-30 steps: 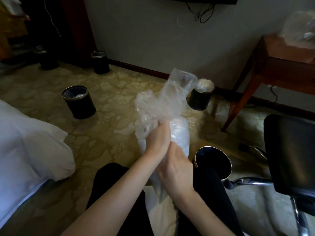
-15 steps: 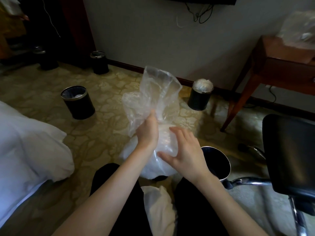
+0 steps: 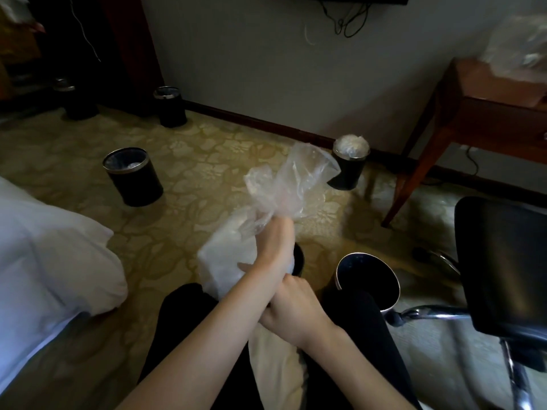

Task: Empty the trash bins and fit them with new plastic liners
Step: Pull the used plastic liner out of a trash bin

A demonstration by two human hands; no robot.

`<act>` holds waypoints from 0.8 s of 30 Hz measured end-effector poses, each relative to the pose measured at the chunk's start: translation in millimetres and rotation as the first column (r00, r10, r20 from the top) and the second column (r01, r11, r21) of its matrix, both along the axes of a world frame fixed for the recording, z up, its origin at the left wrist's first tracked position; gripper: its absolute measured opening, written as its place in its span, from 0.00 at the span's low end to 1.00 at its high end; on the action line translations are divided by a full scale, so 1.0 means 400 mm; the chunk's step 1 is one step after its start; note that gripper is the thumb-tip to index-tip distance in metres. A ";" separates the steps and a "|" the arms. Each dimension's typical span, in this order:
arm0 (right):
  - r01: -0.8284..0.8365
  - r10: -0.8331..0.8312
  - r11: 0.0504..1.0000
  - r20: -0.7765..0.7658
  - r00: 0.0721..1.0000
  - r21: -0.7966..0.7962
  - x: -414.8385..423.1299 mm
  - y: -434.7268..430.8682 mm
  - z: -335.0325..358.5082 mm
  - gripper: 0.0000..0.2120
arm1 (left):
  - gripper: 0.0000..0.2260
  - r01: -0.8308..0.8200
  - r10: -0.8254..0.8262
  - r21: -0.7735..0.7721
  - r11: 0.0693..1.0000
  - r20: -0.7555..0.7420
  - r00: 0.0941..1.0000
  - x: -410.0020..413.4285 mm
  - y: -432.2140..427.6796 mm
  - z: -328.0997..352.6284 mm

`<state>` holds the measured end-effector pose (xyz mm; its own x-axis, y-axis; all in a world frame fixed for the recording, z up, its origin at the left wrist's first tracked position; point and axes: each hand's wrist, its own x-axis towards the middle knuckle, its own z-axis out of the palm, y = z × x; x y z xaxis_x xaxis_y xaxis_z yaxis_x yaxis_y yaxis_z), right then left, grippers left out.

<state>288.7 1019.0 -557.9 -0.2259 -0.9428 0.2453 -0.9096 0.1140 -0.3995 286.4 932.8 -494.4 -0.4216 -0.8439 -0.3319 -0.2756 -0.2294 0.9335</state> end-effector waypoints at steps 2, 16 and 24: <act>-0.025 0.022 0.999 0.097 0.995 0.025 -0.023 0.004 0.003 0.15 | 0.19 0.004 -0.004 -0.010 1.000 0.004 1.000 0.006 -0.010 0.000; 0.226 -0.203 0.974 0.325 0.924 -0.034 -0.158 0.013 0.029 0.37 | 0.21 0.024 -0.008 0.041 0.999 -0.337 0.942 -0.005 -0.055 0.026; 0.349 -0.376 0.905 -0.075 0.923 -0.241 -0.020 -0.010 -0.011 0.21 | 0.18 0.019 -0.038 -0.166 0.986 -0.108 0.993 -0.025 -0.014 -0.011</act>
